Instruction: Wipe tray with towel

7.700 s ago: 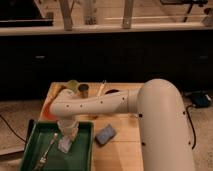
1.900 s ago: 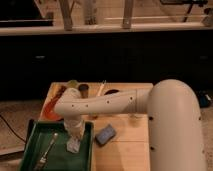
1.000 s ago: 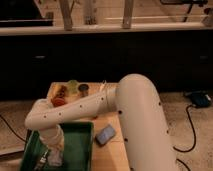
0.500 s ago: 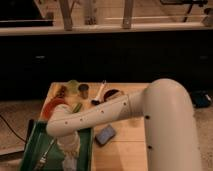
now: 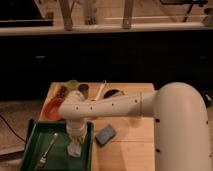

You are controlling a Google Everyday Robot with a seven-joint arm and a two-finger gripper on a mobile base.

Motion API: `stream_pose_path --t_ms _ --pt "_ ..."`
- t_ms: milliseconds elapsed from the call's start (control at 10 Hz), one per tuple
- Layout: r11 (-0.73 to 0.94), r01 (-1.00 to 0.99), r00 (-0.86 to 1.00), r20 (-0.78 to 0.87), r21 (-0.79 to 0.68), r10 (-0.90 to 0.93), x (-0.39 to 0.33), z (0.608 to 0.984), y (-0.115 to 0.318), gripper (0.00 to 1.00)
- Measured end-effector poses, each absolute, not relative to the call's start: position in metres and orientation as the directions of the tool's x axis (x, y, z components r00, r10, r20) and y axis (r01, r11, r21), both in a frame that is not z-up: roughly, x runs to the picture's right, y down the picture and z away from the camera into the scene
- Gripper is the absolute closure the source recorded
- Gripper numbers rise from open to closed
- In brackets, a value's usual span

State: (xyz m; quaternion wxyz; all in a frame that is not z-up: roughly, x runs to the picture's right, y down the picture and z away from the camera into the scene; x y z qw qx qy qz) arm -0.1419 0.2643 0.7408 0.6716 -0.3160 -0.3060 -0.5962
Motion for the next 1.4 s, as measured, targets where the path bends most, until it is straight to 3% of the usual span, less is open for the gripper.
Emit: stream_pose_path --t_ms 300,1400 --pt "0.077 0.997 0.059 0.796 -0.015 -0.603 -0.172 0.739 0.253 0.98" --pt "0.077 0.997 0.050 0.799 -0.005 -0.600 -0.174 0.739 0.252 0.98"
